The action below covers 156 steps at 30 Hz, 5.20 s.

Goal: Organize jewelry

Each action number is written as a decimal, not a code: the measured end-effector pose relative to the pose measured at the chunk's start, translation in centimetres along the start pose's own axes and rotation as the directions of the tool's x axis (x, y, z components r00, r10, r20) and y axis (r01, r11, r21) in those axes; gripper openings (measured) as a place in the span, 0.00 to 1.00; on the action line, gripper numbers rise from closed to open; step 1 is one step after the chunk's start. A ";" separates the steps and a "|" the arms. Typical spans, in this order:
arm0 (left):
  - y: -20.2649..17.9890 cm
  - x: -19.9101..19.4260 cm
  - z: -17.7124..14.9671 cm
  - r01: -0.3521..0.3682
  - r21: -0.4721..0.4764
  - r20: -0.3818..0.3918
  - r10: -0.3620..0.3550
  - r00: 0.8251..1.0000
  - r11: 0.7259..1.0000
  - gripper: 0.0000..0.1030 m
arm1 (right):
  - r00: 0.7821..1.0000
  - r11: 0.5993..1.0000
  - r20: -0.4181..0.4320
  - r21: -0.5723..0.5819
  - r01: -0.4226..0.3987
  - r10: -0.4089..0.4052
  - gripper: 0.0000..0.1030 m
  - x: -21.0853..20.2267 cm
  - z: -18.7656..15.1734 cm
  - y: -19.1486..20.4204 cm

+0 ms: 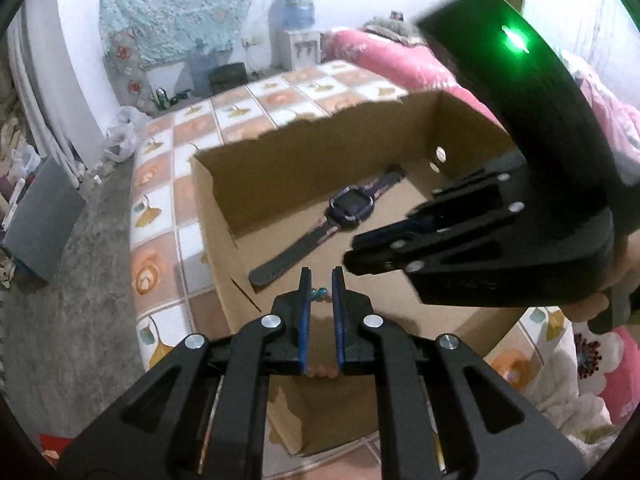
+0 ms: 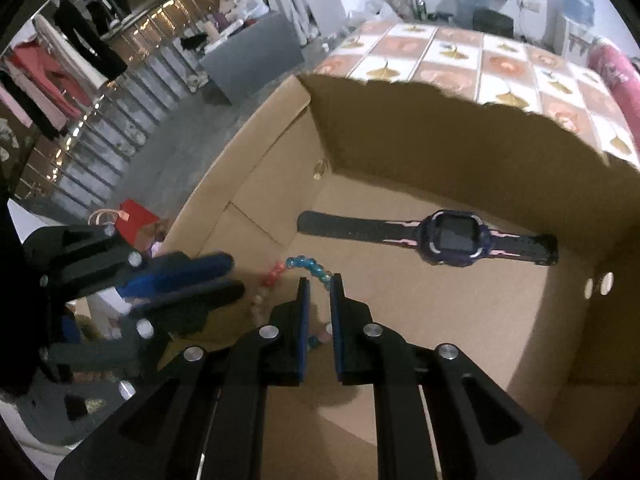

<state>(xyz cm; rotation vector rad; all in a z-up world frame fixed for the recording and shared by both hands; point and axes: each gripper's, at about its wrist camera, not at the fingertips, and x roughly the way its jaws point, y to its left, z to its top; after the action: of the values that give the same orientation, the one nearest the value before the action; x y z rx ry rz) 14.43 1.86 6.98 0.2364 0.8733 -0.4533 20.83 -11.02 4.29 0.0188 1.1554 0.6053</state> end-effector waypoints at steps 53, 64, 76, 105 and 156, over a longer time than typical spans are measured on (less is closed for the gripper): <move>3.2 -2.8 -5.3 0.053 -0.377 0.181 0.017 0.983 0.925 0.69 | 0.827 0.899 0.473 0.429 0.085 -0.304 0.54 -14.2 -16.4 -10.0; -1.6 -5.7 -10.9 0.076 -0.181 0.179 -0.043 0.983 0.980 0.69 | 0.848 0.957 0.482 0.276 0.091 -0.220 0.54 -14.0 -22.6 -4.2; -9.2 -0.3 -11.2 0.053 0.142 0.067 -0.064 0.996 0.988 0.33 | 0.948 0.964 0.317 0.261 -0.049 -0.038 0.37 -5.3 -21.7 -2.2; -11.6 4.2 -9.2 0.127 0.208 -0.093 -0.110 0.990 0.970 0.08 | 0.941 0.945 0.333 0.283 -0.162 0.061 0.36 -3.8 -23.6 -5.9; -9.5 2.8 -12.2 0.195 0.088 -0.031 -0.193 0.981 0.977 0.22 | 0.953 0.966 0.298 0.258 -0.028 -0.052 0.36 -3.9 -22.8 -4.1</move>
<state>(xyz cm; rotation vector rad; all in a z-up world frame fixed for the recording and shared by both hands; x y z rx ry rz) 3.10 -2.69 -2.94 0.2407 0.9024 -0.6740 1.97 -22.79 -3.35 0.3193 0.9274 0.4182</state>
